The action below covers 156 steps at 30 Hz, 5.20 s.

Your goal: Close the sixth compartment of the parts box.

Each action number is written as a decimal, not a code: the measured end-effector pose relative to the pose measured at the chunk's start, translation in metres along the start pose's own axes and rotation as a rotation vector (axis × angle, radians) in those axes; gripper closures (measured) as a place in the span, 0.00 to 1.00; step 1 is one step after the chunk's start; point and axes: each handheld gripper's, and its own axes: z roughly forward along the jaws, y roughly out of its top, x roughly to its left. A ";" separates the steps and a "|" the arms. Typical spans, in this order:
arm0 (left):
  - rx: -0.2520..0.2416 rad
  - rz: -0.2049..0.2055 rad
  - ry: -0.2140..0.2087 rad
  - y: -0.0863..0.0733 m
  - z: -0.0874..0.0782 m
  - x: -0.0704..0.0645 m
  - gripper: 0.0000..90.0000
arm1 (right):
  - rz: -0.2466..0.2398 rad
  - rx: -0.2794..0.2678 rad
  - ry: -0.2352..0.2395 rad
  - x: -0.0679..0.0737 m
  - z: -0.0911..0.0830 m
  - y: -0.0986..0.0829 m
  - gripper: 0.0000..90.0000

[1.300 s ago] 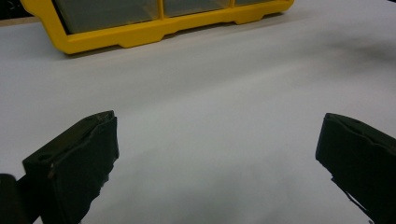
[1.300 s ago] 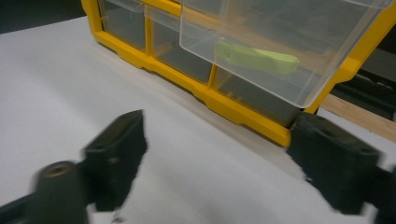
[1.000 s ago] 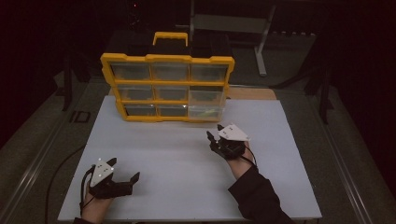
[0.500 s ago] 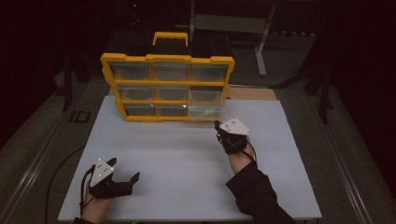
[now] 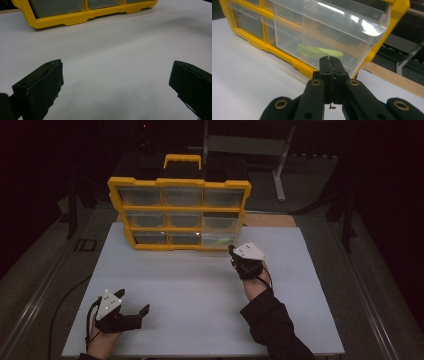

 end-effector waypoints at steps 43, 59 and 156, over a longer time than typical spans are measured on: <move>-0.006 -0.003 0.000 0.000 -0.001 0.001 0.00 | 0.070 0.058 -0.007 -0.012 0.026 0.008 1.00; -0.008 -0.007 0.001 0.000 -0.002 0.002 0.00 | 0.066 0.071 -0.022 -0.016 0.038 0.014 1.00; -0.017 0.013 0.006 0.000 -0.004 0.002 0.00 | 0.167 0.131 0.196 -0.018 0.070 0.038 0.10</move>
